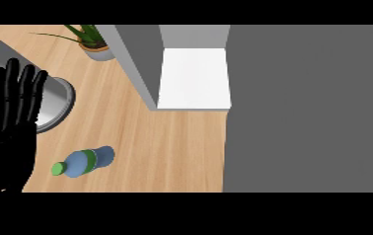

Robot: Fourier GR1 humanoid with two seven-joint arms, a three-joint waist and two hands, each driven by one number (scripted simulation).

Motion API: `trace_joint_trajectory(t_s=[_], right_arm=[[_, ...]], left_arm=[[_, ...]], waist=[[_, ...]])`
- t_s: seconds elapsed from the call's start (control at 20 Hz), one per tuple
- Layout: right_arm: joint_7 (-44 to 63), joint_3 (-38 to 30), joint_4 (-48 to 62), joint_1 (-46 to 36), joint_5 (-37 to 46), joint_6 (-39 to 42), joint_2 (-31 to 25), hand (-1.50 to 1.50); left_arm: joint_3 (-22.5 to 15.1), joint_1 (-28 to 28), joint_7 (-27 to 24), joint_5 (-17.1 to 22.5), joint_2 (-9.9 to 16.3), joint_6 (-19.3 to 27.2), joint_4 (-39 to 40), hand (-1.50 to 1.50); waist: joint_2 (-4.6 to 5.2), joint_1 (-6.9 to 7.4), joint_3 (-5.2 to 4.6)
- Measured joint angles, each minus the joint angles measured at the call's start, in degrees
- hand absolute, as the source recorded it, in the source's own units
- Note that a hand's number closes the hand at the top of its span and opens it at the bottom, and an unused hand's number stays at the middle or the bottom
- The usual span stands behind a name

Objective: Pick up the bottled water, place it into the cabinet and close the cabinet

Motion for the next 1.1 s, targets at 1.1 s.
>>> trace_joint_trajectory(t_s=[1.1], right_arm=[[13.2,18.6,-21.1,13.2,-0.5,4.5,1.5,-1.5]], left_arm=[[18.1,43.2,-10.1,34.3,-2.9,-22.0,-13.2,-1.5]], waist=[[-0.74,1.0,-0.09]])
